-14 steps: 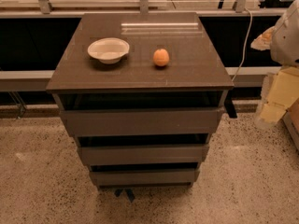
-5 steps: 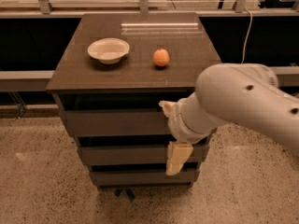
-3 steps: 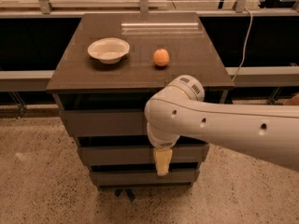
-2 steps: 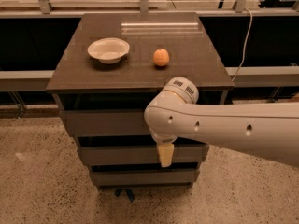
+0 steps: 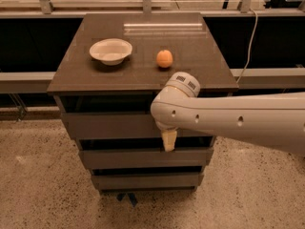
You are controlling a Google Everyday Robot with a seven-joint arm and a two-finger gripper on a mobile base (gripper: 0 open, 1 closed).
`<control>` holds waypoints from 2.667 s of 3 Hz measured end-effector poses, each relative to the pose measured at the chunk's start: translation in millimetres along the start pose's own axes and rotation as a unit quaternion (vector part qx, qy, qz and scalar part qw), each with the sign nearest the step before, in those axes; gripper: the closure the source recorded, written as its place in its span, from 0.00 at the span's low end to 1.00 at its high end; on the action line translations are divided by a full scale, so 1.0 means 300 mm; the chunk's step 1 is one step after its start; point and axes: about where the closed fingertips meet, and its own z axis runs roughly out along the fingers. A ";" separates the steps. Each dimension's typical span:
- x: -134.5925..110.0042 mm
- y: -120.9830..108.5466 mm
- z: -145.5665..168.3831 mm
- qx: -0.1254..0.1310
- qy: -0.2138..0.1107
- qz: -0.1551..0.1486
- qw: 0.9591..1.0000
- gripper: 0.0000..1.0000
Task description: Open top drawer
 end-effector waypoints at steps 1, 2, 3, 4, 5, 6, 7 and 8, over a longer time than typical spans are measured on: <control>-0.017 -0.056 0.063 -0.003 -0.021 0.004 1.000 0.20; -0.032 -0.057 0.100 -0.013 -0.036 0.011 0.999 0.41; -0.056 -0.033 0.101 -0.027 -0.051 0.012 0.998 0.41; -0.082 0.024 0.029 -0.038 -0.077 0.020 0.996 0.36; -0.108 0.148 -0.068 -0.075 -0.115 0.027 0.990 0.32; -0.122 0.222 -0.120 -0.100 -0.136 0.031 0.985 0.36; -0.138 0.299 -0.233 -0.121 -0.144 0.028 0.982 0.35; -0.138 0.311 -0.341 -0.109 -0.145 0.028 0.983 0.34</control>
Offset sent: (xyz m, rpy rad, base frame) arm 0.0350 0.0199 -0.0288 0.1047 0.0666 0.0178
